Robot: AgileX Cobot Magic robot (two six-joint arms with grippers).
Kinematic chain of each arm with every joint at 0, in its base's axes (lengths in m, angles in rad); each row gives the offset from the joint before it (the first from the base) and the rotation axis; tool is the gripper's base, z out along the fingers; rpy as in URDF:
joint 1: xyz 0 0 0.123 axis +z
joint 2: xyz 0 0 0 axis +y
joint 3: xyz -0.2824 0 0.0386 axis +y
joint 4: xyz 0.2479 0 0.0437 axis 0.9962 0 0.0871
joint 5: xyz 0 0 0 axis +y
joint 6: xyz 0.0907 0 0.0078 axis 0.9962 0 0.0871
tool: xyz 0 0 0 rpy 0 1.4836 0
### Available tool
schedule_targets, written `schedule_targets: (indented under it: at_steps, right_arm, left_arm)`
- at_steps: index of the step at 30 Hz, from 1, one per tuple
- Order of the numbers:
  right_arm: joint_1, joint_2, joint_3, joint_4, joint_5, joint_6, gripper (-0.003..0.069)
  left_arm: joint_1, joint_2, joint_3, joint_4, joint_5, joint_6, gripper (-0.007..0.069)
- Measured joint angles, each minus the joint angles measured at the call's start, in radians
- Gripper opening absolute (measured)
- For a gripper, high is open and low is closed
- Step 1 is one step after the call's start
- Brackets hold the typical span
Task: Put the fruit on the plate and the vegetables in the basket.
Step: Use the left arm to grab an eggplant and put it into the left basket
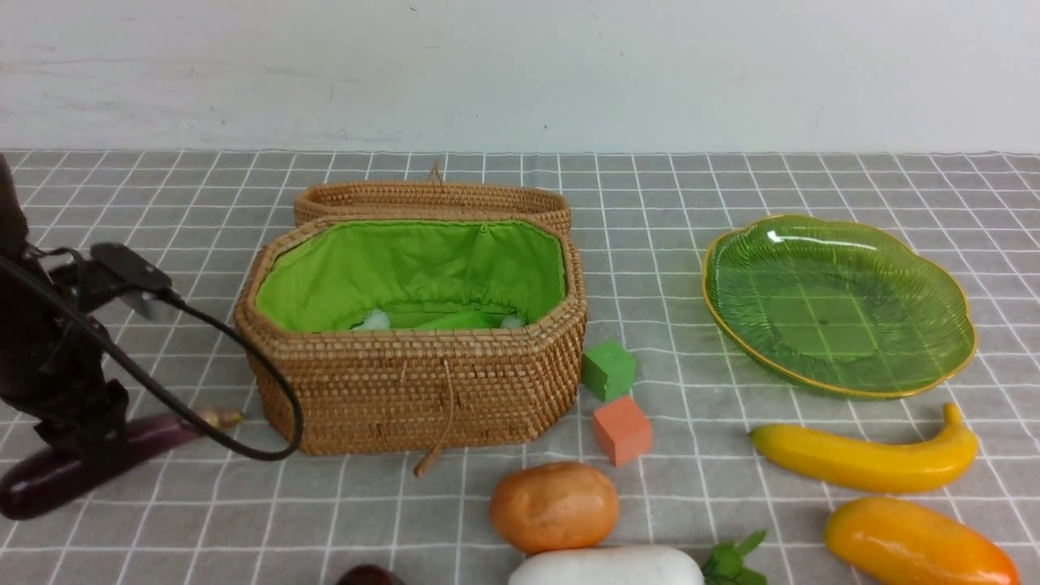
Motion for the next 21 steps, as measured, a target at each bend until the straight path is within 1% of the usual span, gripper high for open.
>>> schedule_targets:
  at_steps: [3,5,6,7,8,9,10,11,12,14,15,16,17,18,19,20,21]
  right_arm:
    - [0.0,0.0,0.0,0.0,0.0,0.0,0.0242]
    - [0.0,0.0,0.0,0.0,0.0,0.0,0.0242]
    - [0.0,0.0,0.0,0.0,0.0,0.0,0.0242]
    - [0.0,0.0,0.0,0.0,0.0,0.0,0.0242]
    - [0.0,0.0,0.0,0.0,0.0,0.0,0.0242]
    - [0.0,0.0,0.0,0.0,0.0,0.0,0.0242]
    - [0.0,0.0,0.0,0.0,0.0,0.0,0.0242]
    - [0.0,0.0,0.0,0.0,0.0,0.0,0.0242]
    - [0.0,0.0,0.0,0.0,0.0,0.0,0.0242]
    - [0.0,0.0,0.0,0.0,0.0,0.0,0.0242]
    - [0.0,0.0,0.0,0.0,0.0,0.0,0.0242]
    - [0.0,0.0,0.0,0.0,0.0,0.0,0.0242]
    - [0.0,0.0,0.0,0.0,0.0,0.0,0.0242]
    - [0.0,0.0,0.0,0.0,0.0,0.0,0.0242]
    - [0.0,0.0,0.0,0.0,0.0,0.0,0.0242]
    - [0.0,0.0,0.0,0.0,0.0,0.0,0.0242]
    - [0.0,0.0,0.0,0.0,0.0,0.0,0.0242]
  left_arm:
    - [0.0,-0.095,0.001,0.0,-0.003,-0.001,0.0351]
    - [0.0,-0.204,0.001,-0.049,-0.027,-0.003,0.035]
    - [0.0,-0.204,0.001,-0.049,-0.027,-0.003,0.035]
    - [0.0,-0.25,0.001,-0.094,-0.045,-0.003,0.0348]
    - [0.0,-0.312,0.001,-0.193,-0.078,-0.003,0.0347]
    - [0.0,-0.328,0.001,-0.224,-0.089,-0.003,0.0347]
    - [0.0,-0.369,0.001,-0.309,-0.121,-0.002,0.0347]
    - [0.0,-0.398,0.001,-0.421,-0.154,0.006,0.0347]
    - [0.0,-0.41,0.001,-0.498,-0.174,0.021,0.0345]
    - [-0.012,-0.419,0.001,-0.697,-0.227,0.109,0.0343]
    - [-0.025,-0.411,0.001,-0.758,-0.254,0.159,0.0344]
    - [-0.028,-0.407,0.001,-0.769,-0.26,0.159,0.0344]
    - [-0.048,-0.392,0.001,-0.821,-0.299,0.218,0.0342]
    - [-0.094,-0.359,0.001,-0.892,-0.362,0.279,0.0342]
    - [-0.101,-0.354,0.001,-0.9,-0.362,0.286,0.0342]
    - [-0.177,-0.306,0.001,-0.954,-0.461,0.339,0.0342]
    - [-0.185,-0.294,0.001,-0.957,-0.484,0.344,0.0342]
